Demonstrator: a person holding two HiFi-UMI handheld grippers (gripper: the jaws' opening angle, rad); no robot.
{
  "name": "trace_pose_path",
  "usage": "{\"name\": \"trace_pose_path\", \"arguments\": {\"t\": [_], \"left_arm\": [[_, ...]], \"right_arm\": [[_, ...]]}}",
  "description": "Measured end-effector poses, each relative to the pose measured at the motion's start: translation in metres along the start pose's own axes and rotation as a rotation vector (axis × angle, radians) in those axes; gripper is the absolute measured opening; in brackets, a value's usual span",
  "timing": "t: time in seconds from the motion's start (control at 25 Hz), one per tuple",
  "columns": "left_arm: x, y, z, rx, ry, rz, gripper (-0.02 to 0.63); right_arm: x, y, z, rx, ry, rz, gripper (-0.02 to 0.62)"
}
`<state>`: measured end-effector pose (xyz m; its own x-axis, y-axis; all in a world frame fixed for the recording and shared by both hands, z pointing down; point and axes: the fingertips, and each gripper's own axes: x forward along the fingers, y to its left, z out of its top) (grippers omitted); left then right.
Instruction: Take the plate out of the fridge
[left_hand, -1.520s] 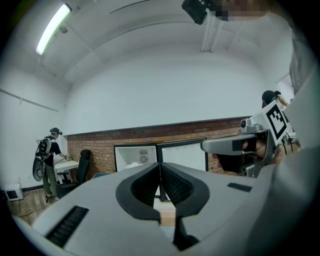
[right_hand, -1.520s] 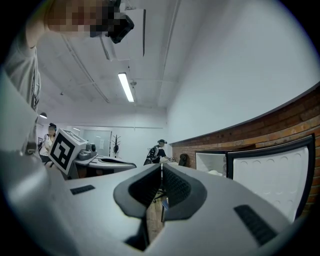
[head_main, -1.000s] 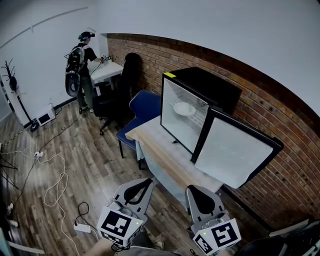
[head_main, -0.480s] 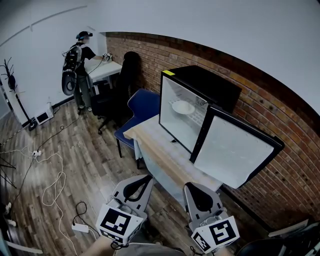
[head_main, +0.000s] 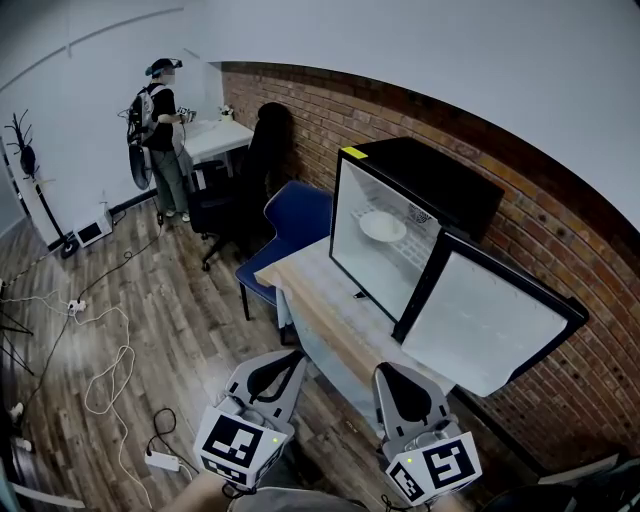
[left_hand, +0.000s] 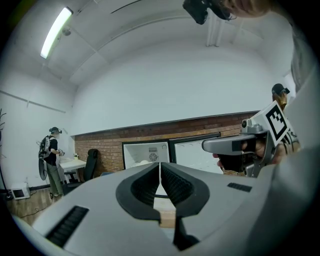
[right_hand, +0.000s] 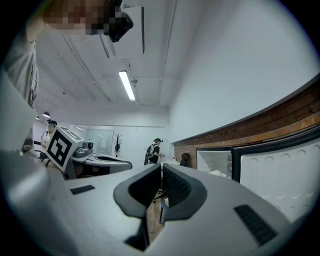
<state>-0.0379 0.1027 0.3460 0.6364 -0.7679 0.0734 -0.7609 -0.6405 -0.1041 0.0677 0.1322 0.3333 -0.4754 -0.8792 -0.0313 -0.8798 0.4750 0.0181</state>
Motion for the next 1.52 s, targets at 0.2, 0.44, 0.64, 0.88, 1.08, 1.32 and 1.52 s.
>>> {"name": "trace_pose_path", "arguments": {"t": [0.2,0.44,0.64,0.88,1.08,1.32,1.52], "left_arm": [[0.030,0.022,-0.002,-0.006,0.004,-0.023,0.023],[0.075,0.057,-0.006,-0.014,0.013,-0.063,0.023],[0.113,0.092,-0.004,-0.031,0.026,-0.097,0.023],[0.159,0.131,-0.005,-0.051,0.052,-0.171,0.023],[0.195,0.165,0.002,-0.046,0.040,-0.217,0.023],[0.228,0.195,0.005,-0.022,0.040,-0.266,0.023],[0.249,0.205,0.007,-0.013,0.027,-0.323,0.023]], "right_arm": [[0.033,-0.017,-0.002,0.000,-0.001,-0.014,0.032],[0.081,-0.041,-0.006,0.007,0.010,-0.040,0.032],[0.128,-0.060,-0.009,0.012,0.035,-0.069,0.033],[0.186,-0.080,-0.004,0.025,0.034,-0.105,0.033],[0.229,-0.098,0.000,0.024,0.031,-0.149,0.034],[0.264,-0.116,0.005,0.010,0.029,-0.211,0.034],[0.279,-0.130,0.006,-0.001,0.026,-0.273,0.034]]}}
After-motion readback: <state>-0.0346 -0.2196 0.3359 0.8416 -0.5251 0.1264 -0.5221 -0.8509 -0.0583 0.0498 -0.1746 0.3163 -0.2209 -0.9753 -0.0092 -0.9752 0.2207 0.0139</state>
